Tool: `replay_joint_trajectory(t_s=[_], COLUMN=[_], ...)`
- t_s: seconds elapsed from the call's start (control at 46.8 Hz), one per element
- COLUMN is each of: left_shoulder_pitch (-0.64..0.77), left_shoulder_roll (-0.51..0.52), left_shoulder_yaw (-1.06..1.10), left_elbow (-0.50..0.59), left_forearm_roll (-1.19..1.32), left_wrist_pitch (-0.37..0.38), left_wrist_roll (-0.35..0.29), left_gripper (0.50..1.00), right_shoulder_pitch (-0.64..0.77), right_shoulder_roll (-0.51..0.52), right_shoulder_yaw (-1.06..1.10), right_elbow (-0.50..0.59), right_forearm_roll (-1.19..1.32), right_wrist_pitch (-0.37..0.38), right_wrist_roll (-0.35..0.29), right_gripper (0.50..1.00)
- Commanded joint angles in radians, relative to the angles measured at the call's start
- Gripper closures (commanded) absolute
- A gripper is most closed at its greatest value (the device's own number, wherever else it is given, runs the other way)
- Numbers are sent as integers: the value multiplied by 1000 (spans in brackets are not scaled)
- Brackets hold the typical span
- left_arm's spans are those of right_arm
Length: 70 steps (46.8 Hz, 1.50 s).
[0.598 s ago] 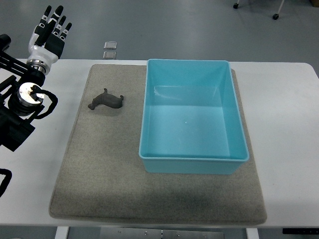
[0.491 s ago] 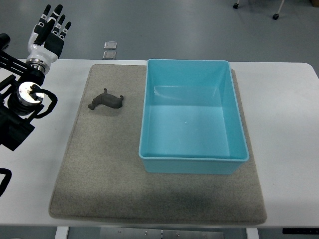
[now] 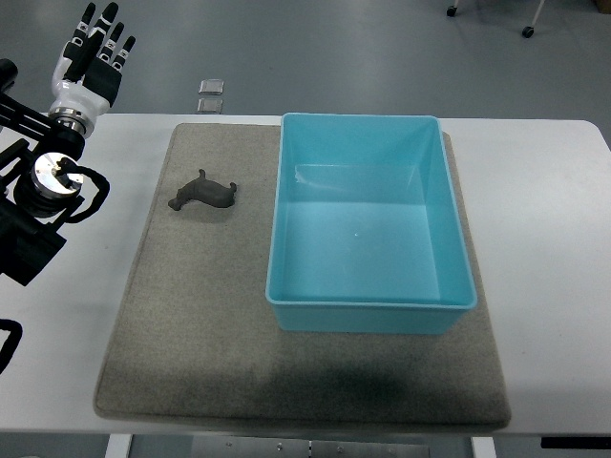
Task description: Place brown hippo in blue box with left hand
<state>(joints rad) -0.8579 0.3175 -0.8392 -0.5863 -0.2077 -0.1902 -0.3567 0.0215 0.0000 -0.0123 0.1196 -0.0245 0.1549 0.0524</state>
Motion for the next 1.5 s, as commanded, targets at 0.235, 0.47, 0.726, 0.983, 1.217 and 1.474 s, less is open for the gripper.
replay_joint_trajectory(t_s=[0.235, 0.47, 0.726, 0.983, 1.217, 1.474], left_shoulder_pitch=[-13, -16, -18, -18, -32, -39], left_shoulder_roll=[2, 3, 5, 5, 5, 17], left_shoulder_yaw=[11, 14, 32, 35, 37, 52], left_elbow=[3, 5, 6, 66, 65, 49], left_forearm_roll=[19, 24, 174, 284, 284, 303], left_wrist_pitch=[-14, -17, -32, -123, -127, -153], left_wrist_roll=[1, -1, -15, -15, -13, -11], left_gripper=[504, 504, 504, 504, 504, 506], right_shoulder_pitch=[0, 0, 0, 0, 0, 0], right_shoulder_roll=[0, 0, 0, 0, 0, 0], right_shoulder_yaw=[0, 0, 0, 0, 0, 0], right_elbow=[0, 0, 0, 0, 0, 0], right_forearm_roll=[0, 0, 0, 0, 0, 0], right_wrist_pitch=[0, 0, 0, 0, 0, 0], right_wrist_roll=[1, 0, 0, 0, 0, 0], right_gripper=[564, 564, 564, 564, 564, 564])
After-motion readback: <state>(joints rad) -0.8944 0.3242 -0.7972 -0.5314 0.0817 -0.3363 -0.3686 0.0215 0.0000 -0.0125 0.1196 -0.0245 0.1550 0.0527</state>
